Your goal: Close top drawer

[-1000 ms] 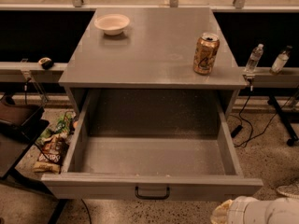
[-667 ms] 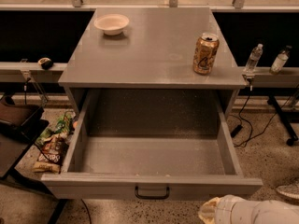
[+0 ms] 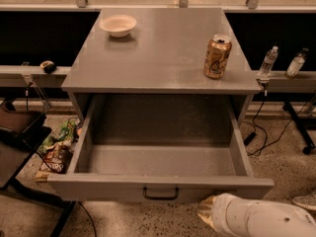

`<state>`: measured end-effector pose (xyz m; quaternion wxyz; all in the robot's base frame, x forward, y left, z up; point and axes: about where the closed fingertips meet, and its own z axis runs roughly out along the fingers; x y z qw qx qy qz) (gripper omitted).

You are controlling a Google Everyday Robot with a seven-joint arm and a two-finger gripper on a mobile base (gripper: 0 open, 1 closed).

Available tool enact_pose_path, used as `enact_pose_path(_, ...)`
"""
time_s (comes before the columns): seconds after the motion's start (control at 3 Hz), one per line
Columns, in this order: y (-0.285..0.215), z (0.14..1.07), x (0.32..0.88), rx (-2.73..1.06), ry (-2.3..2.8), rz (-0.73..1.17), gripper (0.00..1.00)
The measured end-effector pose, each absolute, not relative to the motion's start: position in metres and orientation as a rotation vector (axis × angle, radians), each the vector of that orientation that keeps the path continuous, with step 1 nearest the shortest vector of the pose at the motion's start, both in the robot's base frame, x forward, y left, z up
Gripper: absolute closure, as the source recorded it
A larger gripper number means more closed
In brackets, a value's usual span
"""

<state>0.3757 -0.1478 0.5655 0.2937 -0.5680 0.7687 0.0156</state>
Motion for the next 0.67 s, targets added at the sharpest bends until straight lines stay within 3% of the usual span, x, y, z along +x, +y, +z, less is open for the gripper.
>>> enact_pose_path(0.67, -0.139, 0.583, 0.432, -1.549, 1.91, -0.066, 1.0)
